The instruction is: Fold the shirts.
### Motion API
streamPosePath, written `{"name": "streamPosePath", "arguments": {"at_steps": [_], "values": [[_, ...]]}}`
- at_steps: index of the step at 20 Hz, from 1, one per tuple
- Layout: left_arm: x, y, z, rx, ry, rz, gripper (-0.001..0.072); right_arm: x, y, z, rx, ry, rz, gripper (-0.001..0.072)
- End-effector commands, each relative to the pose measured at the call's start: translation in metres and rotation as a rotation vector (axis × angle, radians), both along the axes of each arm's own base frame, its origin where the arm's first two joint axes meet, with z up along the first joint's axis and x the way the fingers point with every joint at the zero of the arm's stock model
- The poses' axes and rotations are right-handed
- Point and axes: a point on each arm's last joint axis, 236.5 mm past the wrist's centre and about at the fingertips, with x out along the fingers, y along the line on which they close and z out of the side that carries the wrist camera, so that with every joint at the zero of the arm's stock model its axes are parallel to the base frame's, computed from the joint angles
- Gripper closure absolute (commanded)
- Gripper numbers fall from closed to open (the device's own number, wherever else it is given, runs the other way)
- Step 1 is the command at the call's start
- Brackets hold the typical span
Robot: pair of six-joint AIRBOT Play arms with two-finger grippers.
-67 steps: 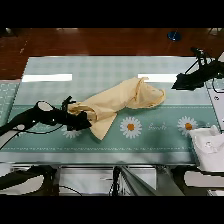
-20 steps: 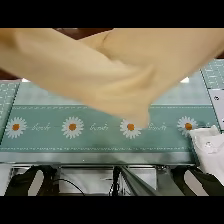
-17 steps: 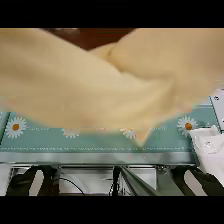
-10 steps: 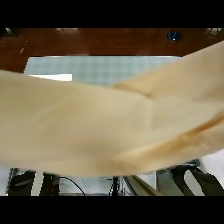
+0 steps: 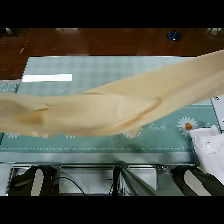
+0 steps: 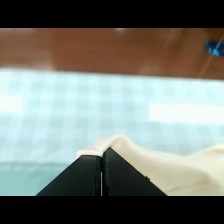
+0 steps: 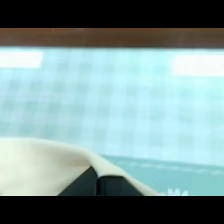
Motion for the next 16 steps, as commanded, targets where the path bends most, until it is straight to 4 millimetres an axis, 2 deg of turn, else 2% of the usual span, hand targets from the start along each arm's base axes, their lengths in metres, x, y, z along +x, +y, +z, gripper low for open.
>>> {"name": "streamPosePath", "arguments": {"at_steps": [1, 3, 6, 8, 11, 14, 16], "values": [[0.030, 0.006, -0.068, -0.085, 0.155, -0.004, 0.0676, 0.042, 0.004, -0.064, 0.075, 0.212, 0.064, 0.0702], [0.059, 0.004, -0.096, -0.172, 0.164, -0.015, 0.0675, 0.074, 0.019, -0.097, 0.107, 0.283, 0.109, 0.0702], [0.101, 0.005, -0.128, -0.276, 0.163, -0.030, 0.0675, 0.121, 0.060, -0.143, 0.106, 0.341, 0.233, 0.0702], [0.126, 0.017, -0.151, -0.308, 0.199, 0.003, 0.0674, 0.150, 0.091, -0.174, 0.090, 0.355, 0.312, 0.0702], [0.155, 0.030, -0.190, -0.281, 0.294, -0.007, 0.0674, 0.183, 0.123, -0.213, 0.099, 0.371, 0.346, 0.0701], [0.171, 0.035, -0.236, -0.307, 0.426, -0.010, 0.0674, 0.206, 0.129, -0.248, 0.106, 0.397, 0.330, 0.0701], [0.181, 0.040, -0.263, -0.330, 0.493, 0.001, 0.0674, 0.218, 0.116, -0.266, 0.054, 0.405, 0.295, 0.0701]]}}
